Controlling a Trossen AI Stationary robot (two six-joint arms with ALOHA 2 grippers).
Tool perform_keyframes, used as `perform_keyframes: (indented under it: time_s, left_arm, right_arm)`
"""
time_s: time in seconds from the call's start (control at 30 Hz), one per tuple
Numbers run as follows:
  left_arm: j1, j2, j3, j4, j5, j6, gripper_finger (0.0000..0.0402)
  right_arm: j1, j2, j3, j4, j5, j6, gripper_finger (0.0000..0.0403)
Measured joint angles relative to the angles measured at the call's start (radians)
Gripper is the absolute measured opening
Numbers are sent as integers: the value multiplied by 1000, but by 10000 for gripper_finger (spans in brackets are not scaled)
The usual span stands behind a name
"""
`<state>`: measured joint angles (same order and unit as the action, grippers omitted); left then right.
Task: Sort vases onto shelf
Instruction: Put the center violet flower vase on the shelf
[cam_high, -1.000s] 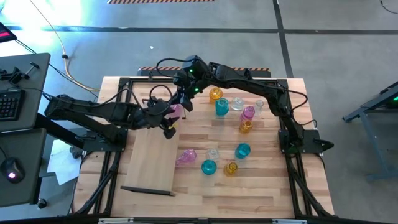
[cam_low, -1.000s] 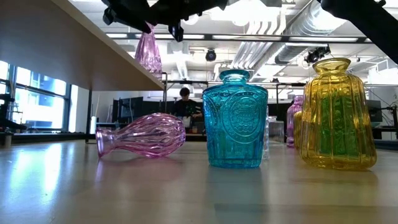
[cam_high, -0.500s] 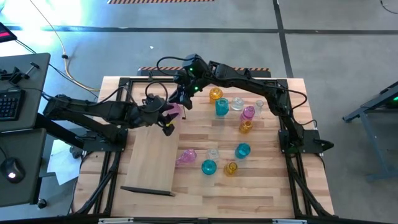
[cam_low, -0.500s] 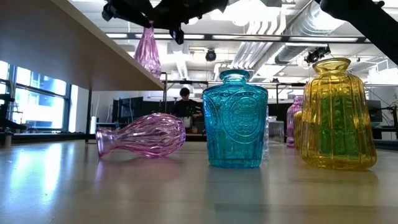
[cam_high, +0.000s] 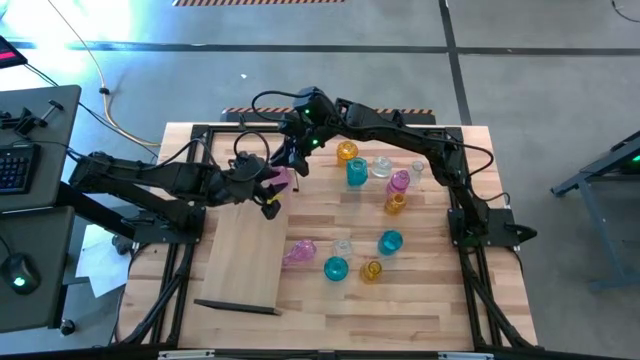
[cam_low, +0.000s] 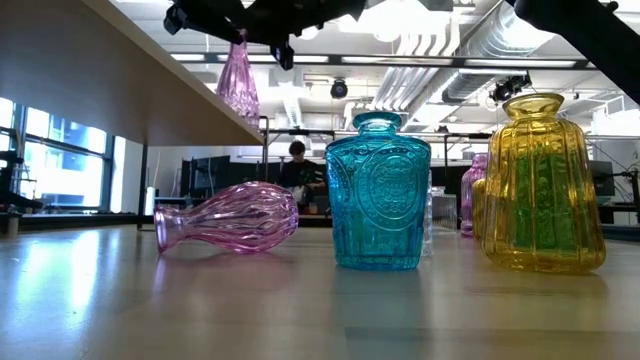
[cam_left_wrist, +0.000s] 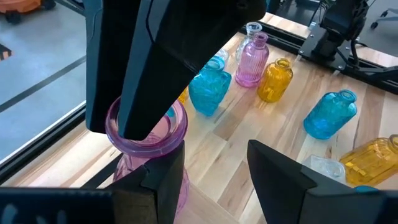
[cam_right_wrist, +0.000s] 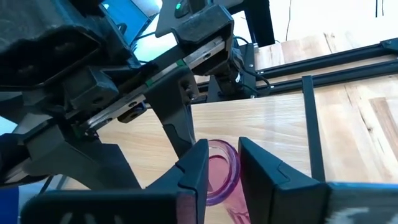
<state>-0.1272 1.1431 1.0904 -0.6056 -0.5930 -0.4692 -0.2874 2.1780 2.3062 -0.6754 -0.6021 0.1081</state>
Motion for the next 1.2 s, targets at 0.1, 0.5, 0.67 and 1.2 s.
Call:
perform_keyframes:
  time_s: [0.1, 0.5, 0.67, 1.2]
  left_arm:
    - [0, 0, 0, 0, 4, -1, 170]
    - [0, 1, 0, 6, 3, -12, 170]
    - [1, 1, 0, 6, 3, -18, 170]
    - [-26, 1, 0, 19, 27, 16, 170]
  right_arm:
    - [0, 0, 0, 5, -3, 8, 79]
    - [1, -2, 2, 70, 7, 27, 99]
    - [1, -3, 2, 97, 10, 45, 99]
    - [-30, -84, 3, 32, 252, -54, 99]
